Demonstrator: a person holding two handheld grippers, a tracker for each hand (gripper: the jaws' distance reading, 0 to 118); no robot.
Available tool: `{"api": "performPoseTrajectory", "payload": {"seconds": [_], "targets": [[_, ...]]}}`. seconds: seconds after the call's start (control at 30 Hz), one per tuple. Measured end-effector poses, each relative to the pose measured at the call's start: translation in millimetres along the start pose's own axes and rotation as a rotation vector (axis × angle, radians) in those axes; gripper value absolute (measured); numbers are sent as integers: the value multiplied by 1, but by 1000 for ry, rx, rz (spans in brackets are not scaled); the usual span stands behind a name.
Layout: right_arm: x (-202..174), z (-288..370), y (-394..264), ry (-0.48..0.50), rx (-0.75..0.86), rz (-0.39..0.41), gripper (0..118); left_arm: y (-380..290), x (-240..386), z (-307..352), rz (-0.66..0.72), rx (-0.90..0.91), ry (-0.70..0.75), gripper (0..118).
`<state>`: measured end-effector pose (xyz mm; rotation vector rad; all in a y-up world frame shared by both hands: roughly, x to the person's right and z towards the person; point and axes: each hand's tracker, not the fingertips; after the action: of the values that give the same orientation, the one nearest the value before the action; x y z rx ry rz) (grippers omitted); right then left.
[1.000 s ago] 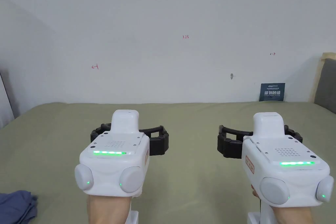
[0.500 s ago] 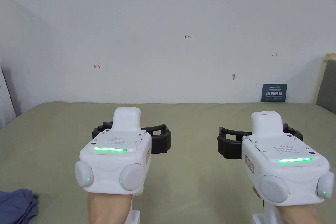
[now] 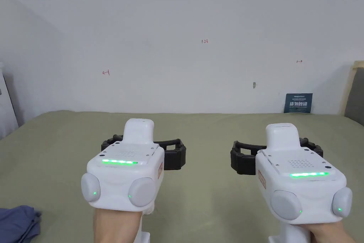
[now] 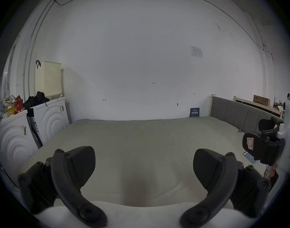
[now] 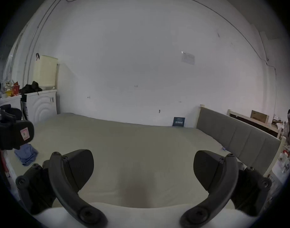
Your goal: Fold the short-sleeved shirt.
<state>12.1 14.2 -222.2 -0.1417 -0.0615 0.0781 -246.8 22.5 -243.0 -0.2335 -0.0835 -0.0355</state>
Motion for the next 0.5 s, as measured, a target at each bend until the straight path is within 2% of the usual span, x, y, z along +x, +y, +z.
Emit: {"api": "performPoseTrajectory", "payload": {"seconds": [0.2, 0.3, 0.4, 0.5], "targets": [[-1, 3, 3, 14, 44, 26, 118, 3, -4, 0, 20, -2, 6, 118], [-1, 6, 4, -10, 85, 39, 118, 2, -4, -1, 12, -5, 3, 118], [1, 6, 8, 5, 53, 38, 118, 0, -3, -3, 25, -17, -3, 118], [6, 5, 11, 56, -7, -9, 118, 0, -3, -3, 34, -18, -3, 118]]}}
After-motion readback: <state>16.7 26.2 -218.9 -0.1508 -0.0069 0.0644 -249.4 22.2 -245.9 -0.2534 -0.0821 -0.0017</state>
